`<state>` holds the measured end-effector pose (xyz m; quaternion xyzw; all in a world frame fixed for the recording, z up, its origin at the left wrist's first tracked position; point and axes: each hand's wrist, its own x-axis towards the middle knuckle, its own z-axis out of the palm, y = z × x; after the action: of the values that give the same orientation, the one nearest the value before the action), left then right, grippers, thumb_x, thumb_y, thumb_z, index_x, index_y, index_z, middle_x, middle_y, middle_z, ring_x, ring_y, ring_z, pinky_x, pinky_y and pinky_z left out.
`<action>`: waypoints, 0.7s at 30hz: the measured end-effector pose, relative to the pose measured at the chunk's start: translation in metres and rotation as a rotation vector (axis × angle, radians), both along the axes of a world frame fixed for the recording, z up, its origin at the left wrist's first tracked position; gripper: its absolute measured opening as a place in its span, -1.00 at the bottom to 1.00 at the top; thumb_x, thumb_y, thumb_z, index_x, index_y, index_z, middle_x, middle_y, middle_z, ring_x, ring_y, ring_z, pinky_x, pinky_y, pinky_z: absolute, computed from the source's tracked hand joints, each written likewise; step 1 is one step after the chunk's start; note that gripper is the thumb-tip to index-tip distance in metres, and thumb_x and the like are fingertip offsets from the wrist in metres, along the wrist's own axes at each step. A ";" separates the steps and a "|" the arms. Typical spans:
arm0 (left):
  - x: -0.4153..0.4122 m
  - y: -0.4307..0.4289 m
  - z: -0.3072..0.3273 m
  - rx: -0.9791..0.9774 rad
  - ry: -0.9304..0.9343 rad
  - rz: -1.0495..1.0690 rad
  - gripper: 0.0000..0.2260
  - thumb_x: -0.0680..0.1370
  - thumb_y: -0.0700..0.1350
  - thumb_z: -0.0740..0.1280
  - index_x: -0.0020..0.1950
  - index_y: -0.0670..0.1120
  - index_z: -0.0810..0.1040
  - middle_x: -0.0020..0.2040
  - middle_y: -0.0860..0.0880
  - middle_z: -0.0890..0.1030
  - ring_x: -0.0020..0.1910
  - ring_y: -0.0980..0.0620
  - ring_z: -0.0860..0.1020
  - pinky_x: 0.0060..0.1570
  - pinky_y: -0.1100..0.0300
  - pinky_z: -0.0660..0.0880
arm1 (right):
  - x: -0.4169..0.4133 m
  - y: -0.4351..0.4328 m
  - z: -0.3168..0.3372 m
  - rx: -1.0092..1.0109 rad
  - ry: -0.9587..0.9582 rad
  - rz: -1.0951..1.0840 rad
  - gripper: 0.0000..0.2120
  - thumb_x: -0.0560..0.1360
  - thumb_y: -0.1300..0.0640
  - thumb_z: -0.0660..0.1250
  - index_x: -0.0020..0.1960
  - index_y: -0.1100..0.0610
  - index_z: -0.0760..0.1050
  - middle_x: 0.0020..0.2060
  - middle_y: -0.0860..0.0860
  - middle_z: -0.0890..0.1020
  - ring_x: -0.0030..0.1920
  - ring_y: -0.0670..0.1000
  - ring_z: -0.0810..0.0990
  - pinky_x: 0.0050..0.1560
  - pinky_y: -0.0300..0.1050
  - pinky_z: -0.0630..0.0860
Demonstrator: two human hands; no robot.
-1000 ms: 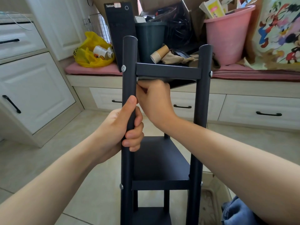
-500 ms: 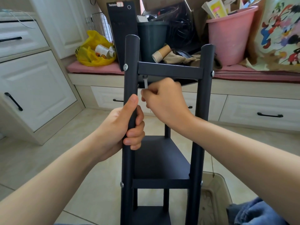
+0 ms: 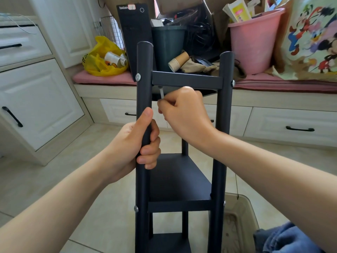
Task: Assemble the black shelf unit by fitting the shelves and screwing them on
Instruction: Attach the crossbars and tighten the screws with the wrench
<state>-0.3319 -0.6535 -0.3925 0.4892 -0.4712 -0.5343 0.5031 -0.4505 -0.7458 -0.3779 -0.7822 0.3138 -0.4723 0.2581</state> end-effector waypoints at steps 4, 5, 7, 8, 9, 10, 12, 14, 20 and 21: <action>0.001 0.000 0.000 0.002 -0.002 0.003 -0.52 0.43 0.34 0.23 -0.34 -0.07 0.34 -0.53 0.00 0.20 -0.61 0.07 0.17 -0.56 0.23 0.31 | 0.004 0.001 0.001 -0.039 0.006 -0.011 -0.70 0.51 0.27 0.29 -0.40 0.28 0.51 -0.61 -0.01 0.37 -0.49 -0.08 0.37 -0.44 -0.34 0.31; 0.001 0.000 0.000 0.002 -0.003 0.003 -0.52 0.44 0.34 0.22 -0.34 -0.07 0.35 -0.53 0.00 0.20 -0.61 0.07 0.17 -0.56 0.23 0.31 | 0.005 0.001 0.001 -0.044 0.000 -0.009 -0.69 0.51 0.27 0.29 -0.41 0.25 0.50 -0.61 -0.06 0.34 -0.49 -0.11 0.39 -0.44 -0.40 0.30; 0.002 0.000 0.000 0.001 -0.007 0.001 -0.52 0.46 0.34 0.21 -0.33 -0.07 0.35 -0.53 0.01 0.21 -0.61 0.07 0.17 -0.55 0.24 0.31 | 0.005 0.000 0.000 -0.058 -0.008 -0.008 -0.69 0.52 0.28 0.29 -0.40 0.24 0.51 -0.61 -0.07 0.35 -0.48 -0.11 0.41 -0.43 -0.44 0.29; 0.002 0.000 -0.001 0.001 -0.008 -0.001 -0.52 0.46 0.34 0.21 -0.33 -0.08 0.34 -0.53 0.00 0.21 -0.61 0.07 0.17 -0.55 0.24 0.31 | 0.005 0.000 0.000 -0.065 -0.011 -0.006 -0.70 0.52 0.28 0.29 -0.39 0.25 0.52 -0.60 -0.04 0.39 -0.46 -0.10 0.42 -0.44 -0.44 0.29; 0.002 0.000 -0.001 0.002 -0.007 -0.001 -0.52 0.46 0.34 0.22 -0.33 -0.08 0.34 -0.53 0.00 0.21 -0.61 0.06 0.17 -0.55 0.23 0.31 | 0.006 0.000 0.000 -0.072 -0.016 -0.004 -0.70 0.52 0.28 0.29 -0.39 0.26 0.53 -0.59 -0.01 0.42 -0.43 -0.08 0.44 -0.43 -0.43 0.30; 0.002 0.000 -0.001 0.002 -0.006 -0.002 -0.51 0.45 0.34 0.22 -0.33 -0.08 0.34 -0.53 0.00 0.21 -0.61 0.06 0.17 -0.56 0.22 0.31 | 0.006 0.000 0.000 -0.079 -0.020 -0.002 -0.70 0.52 0.28 0.29 -0.39 0.26 0.53 -0.58 0.00 0.44 -0.40 -0.06 0.47 -0.43 -0.44 0.30; 0.002 0.000 -0.001 0.003 -0.005 -0.005 -0.51 0.45 0.34 0.23 -0.33 -0.08 0.35 -0.53 0.00 0.20 -0.61 0.06 0.17 -0.56 0.22 0.31 | 0.008 0.000 -0.001 -0.080 -0.029 0.001 -0.67 0.53 0.28 0.30 -0.41 0.21 0.50 -0.58 -0.02 0.43 -0.36 -0.01 0.53 -0.42 -0.44 0.31; 0.003 -0.001 -0.001 0.004 -0.001 -0.013 -0.49 0.48 0.36 0.23 -0.33 -0.07 0.35 -0.53 0.01 0.20 -0.61 0.07 0.17 -0.55 0.22 0.31 | 0.009 0.000 -0.003 -0.070 -0.039 0.003 -0.62 0.54 0.27 0.30 -0.45 0.14 0.43 -0.58 -0.03 0.42 -0.38 0.03 0.56 -0.42 -0.41 0.33; 0.005 0.000 -0.001 0.002 0.006 -0.053 -0.50 0.40 0.39 0.27 -0.33 -0.06 0.35 -0.53 0.02 0.20 -0.61 0.07 0.18 -0.54 0.21 0.32 | 0.017 0.000 -0.008 -0.074 -0.096 0.016 -0.64 0.58 0.26 0.29 -0.40 0.24 0.49 -0.47 0.12 0.57 -0.39 0.06 0.57 -0.33 -0.24 0.42; 0.006 0.000 -0.001 0.000 0.004 -0.058 -0.49 0.40 0.39 0.27 -0.33 -0.06 0.34 -0.53 0.02 0.20 -0.61 0.07 0.18 -0.53 0.21 0.32 | 0.018 0.000 -0.009 -0.074 -0.108 0.018 -0.65 0.58 0.26 0.30 -0.39 0.24 0.50 -0.46 0.12 0.58 -0.40 0.04 0.55 -0.34 -0.27 0.41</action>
<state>-0.3261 -0.6535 -0.3936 0.4743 -0.4840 -0.5498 0.4884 -0.4322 -0.7458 -0.3865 -0.7674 0.2747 -0.5228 0.2496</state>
